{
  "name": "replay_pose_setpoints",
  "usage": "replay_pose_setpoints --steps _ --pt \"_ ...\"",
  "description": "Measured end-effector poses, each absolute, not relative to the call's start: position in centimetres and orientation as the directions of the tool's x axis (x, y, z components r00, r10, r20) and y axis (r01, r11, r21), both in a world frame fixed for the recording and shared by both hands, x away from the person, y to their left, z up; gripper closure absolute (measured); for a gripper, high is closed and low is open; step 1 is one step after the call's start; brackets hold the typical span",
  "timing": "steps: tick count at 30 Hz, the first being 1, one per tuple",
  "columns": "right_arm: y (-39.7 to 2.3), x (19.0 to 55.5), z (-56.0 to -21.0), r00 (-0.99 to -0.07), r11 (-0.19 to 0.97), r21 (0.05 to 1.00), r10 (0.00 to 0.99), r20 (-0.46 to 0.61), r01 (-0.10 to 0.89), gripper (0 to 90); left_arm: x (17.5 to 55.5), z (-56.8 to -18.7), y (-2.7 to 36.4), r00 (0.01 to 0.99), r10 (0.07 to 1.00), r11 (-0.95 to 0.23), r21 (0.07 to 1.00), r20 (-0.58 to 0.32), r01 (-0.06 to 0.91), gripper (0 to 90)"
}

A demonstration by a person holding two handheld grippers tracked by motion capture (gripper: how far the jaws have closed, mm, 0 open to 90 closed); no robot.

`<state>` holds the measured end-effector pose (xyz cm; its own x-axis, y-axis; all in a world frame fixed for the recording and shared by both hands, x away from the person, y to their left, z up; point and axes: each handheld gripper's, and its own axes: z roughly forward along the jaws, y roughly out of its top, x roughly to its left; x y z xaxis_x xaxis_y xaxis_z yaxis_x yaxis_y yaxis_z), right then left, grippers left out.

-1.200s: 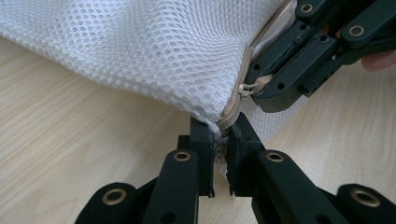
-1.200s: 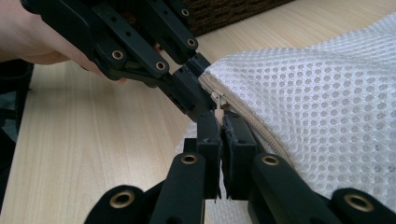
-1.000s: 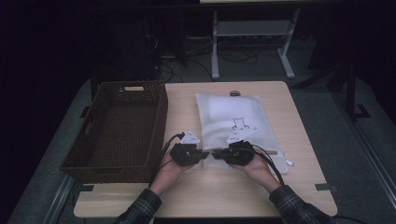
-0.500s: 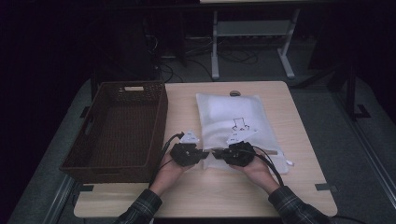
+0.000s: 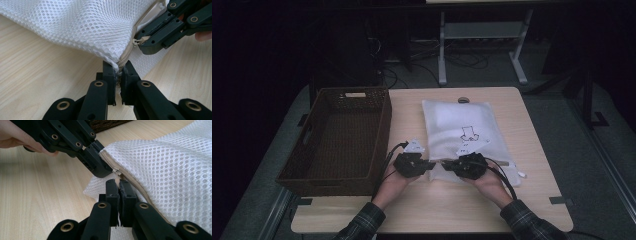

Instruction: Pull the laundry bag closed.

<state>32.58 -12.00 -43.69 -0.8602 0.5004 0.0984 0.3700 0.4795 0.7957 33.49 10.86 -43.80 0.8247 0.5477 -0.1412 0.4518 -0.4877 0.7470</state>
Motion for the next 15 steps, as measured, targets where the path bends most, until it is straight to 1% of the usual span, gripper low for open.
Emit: replay_pose_setpoints --steps 6,8,15 --pt "-11.98 32.62 -43.77 -0.859 0.481 0.793 0.503 0.099 0.373 86.8 33.40 -43.73 10.81 0.820 0.559 -0.497 0.741 -0.125 0.452 84.1" --pt "-12.36 32.80 -43.92 -0.849 0.476 0.790 0.518 0.104 0.387 86.8 33.59 -43.76 11.20 0.808 0.565 -0.466 0.744 -0.167 0.479 84.1" --pt "-12.69 32.62 -43.85 -0.845 0.477 0.789 0.525 0.098 0.388 86.8 33.43 -43.71 11.00 0.805 0.571 -0.471 0.741 -0.157 0.478 84.1"
